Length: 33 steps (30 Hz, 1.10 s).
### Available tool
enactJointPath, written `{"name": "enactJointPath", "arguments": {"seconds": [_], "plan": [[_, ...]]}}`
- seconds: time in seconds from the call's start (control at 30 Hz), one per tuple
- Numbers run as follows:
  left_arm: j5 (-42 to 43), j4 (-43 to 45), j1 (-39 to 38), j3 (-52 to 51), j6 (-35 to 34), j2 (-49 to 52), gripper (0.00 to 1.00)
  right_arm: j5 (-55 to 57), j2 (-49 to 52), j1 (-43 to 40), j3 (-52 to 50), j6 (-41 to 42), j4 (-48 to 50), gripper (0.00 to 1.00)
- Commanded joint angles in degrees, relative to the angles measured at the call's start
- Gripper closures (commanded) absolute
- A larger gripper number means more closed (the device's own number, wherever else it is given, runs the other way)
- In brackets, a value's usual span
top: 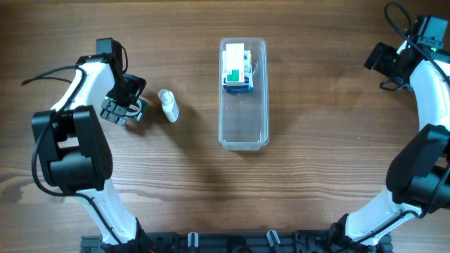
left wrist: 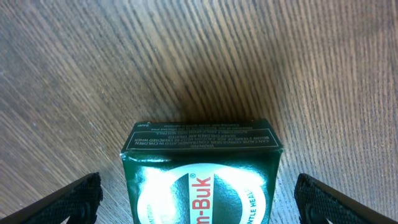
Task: Pack container
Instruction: 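Lower the left gripper and grasp the green ointment box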
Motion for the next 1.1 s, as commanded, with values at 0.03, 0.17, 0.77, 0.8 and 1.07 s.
{"name": "enactJointPath", "arguments": {"seconds": [0.03,0.17,0.77,0.8,1.07], "plan": [[1.29,0.35,0.07,-0.35,1.70,1.07,0.00,0.13,0.83,-0.04,-0.28,0.68,0.28,0.00],[1.42,2.03,0.07,-0.35,1.53,1.07,0.00,0.13,0.83,-0.02,-0.28,0.66,0.28,0.00],[1.40,0.85,0.22,-0.46,1.53,3.06,0.00,0.13,0.83,-0.02,-0.28,0.66,0.28,0.00],[1.42,1.11,0.24,-0.46,1.53,3.37,0.00,0.13,0.83,-0.04,-0.28,0.66,0.28,0.00],[1.38,2.82,0.24,-0.46,1.55,4.09,0.00,0.13,0.83,-0.04,-0.28,0.68,0.28,0.00]]}}
